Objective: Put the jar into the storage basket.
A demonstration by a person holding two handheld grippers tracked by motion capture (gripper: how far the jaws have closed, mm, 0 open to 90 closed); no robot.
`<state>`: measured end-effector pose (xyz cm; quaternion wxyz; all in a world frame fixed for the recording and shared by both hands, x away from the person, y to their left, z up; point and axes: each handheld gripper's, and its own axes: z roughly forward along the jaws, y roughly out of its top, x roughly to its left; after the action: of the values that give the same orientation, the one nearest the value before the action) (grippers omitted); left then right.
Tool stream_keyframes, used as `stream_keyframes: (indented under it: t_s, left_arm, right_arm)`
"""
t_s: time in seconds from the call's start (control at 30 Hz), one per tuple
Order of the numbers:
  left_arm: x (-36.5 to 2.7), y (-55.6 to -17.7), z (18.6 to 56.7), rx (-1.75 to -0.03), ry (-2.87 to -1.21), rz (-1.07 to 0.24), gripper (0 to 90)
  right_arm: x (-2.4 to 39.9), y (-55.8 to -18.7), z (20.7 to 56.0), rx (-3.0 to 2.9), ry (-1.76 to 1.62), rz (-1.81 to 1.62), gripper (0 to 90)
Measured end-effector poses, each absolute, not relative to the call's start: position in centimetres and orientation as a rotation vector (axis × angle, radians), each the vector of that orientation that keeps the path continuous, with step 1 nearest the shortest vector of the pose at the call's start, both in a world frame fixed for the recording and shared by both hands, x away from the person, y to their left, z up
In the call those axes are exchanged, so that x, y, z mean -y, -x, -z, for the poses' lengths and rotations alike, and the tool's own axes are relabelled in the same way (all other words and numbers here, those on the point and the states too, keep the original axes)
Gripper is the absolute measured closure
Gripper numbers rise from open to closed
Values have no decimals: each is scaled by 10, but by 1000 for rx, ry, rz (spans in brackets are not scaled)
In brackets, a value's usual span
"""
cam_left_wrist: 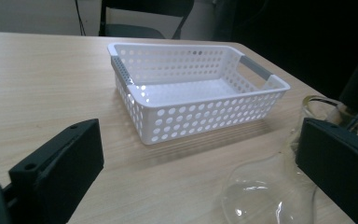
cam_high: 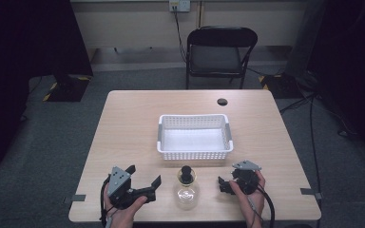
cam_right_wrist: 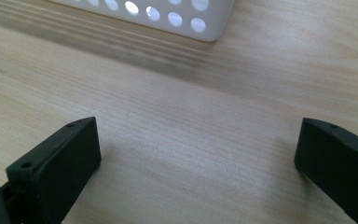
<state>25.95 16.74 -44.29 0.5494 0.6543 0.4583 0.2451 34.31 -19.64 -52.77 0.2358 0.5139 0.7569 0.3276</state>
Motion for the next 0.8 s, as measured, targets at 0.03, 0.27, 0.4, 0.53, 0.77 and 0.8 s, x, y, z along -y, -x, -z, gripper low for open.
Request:
stream_keyframes:
  t_s: [0.03, 0.27, 0.4, 0.53, 0.77, 0.8]
  left_arm:
    - [-167, -258, 442, -1075, -1543, -580, 3]
    - [-160, -252, 433, -1017, -1548, -562, 11]
    - [-154, -250, 430, -975, -1543, -547, 8]
    - [-145, -250, 432, -929, -1544, -531, 3]
    - [-127, -254, 437, -887, -1608, -502, 4]
    - [-124, -254, 438, -870, -1619, -502, 5]
  right_arm:
    - [196, -343, 528, -2076, -1410, -898, 0]
    - [196, -343, 528, -2076, -1410, -899, 0]
    - [196, -343, 528, -2076, -1410, -899, 0]
    - [196, -343, 528, -2075, -1411, -899, 0]
    - [196, -343, 528, -2076, -1410, -899, 0]
    - [196, -343, 528, -2076, -1409, -899, 0]
